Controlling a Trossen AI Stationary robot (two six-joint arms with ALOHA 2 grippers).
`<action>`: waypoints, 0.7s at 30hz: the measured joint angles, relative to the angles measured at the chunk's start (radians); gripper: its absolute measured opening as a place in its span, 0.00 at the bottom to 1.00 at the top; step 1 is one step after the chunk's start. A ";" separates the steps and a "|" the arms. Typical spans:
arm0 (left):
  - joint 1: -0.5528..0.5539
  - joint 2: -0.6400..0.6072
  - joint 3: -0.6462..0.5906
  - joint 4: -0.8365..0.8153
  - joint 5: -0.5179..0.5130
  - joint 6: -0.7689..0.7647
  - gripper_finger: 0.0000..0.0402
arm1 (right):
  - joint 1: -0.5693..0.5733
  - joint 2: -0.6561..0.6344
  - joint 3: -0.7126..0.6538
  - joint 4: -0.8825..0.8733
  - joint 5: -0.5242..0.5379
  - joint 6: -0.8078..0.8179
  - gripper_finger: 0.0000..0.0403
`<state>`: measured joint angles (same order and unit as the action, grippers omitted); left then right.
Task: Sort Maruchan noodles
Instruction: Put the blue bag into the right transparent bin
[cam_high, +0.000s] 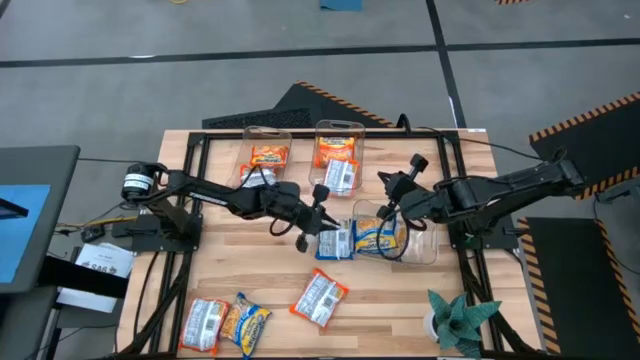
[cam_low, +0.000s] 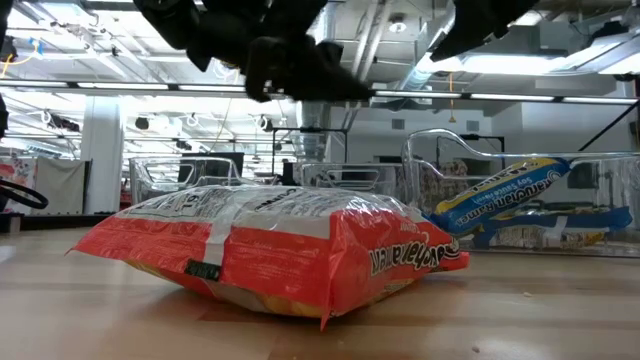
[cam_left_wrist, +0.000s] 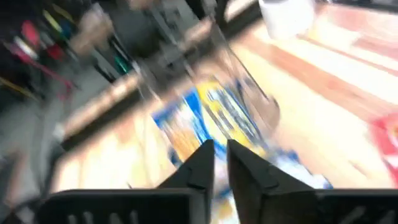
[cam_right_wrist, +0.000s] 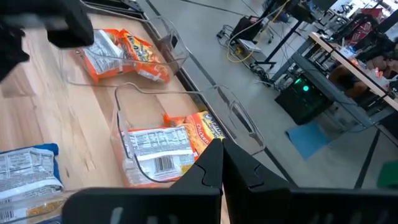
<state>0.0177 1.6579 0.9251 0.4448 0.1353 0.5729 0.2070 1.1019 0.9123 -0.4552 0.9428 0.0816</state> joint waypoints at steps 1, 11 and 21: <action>0.000 -0.004 0.000 -0.044 0.001 -0.015 0.12 | 0.000 0.000 0.000 0.000 0.000 0.000 0.05; -0.020 0.052 0.000 -0.190 0.033 -0.062 0.51 | 0.000 -0.001 0.000 0.044 0.000 -0.001 0.05; -0.018 0.214 0.019 -0.113 0.076 -0.131 0.64 | -0.006 0.000 0.000 0.046 0.000 0.001 0.05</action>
<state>-0.0002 1.8716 0.9438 0.3313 0.2116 0.4417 0.2005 1.1015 0.9127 -0.4093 0.9428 0.0829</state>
